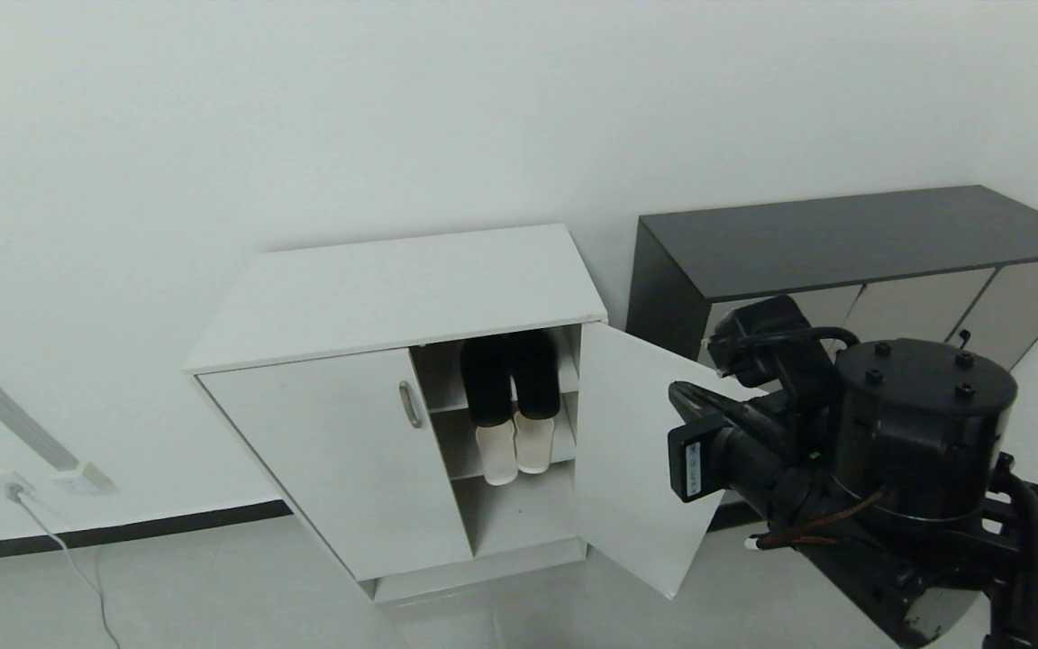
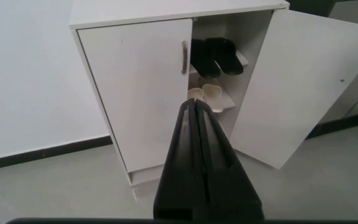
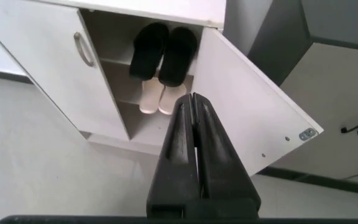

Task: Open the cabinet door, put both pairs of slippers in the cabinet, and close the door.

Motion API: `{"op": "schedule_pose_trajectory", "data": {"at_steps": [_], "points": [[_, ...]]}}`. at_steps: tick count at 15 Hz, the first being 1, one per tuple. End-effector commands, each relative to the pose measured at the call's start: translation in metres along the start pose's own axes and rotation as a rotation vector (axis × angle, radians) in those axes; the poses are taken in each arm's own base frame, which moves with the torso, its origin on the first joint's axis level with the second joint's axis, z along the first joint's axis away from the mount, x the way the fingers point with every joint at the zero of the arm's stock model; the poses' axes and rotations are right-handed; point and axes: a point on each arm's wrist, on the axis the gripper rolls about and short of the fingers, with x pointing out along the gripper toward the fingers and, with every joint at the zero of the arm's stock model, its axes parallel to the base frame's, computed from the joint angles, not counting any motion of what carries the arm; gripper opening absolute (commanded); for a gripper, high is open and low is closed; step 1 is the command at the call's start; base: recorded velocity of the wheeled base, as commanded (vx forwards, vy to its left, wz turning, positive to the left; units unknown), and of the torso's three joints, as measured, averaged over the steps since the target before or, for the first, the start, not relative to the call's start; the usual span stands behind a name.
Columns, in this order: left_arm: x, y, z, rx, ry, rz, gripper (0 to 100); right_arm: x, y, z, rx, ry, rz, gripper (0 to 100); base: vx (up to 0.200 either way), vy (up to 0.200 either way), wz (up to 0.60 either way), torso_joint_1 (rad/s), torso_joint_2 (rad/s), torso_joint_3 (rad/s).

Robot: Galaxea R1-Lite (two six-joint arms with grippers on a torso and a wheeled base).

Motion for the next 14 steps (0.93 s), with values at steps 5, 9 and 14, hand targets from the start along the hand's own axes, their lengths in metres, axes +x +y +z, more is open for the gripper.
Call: {"op": "schedule_pose_trajectory", "data": {"at_steps": [5, 9, 14], "points": [[0.0, 0.0, 0.0, 0.0, 0.001, 0.001, 0, 0.022, -0.015, 0.003, -0.001, 0.0, -0.057, 0, 0.0, 0.0, 0.0, 0.0, 0.0, 0.0], [0.0, 0.0, 0.0, 0.0, 0.001, 0.001, 0, 0.066, -0.054, 0.004, 0.011, 0.015, -0.163, 0, 0.0, 0.0, 0.0, 0.0, 0.0, 0.0], [0.0, 0.0, 0.0, -0.002, 0.002, 0.001, 0, 0.107, -0.088, -0.012, 0.033, 0.056, -0.193, 0, 0.0, 0.0, 0.0, 0.0, 0.0, 0.0]]}}
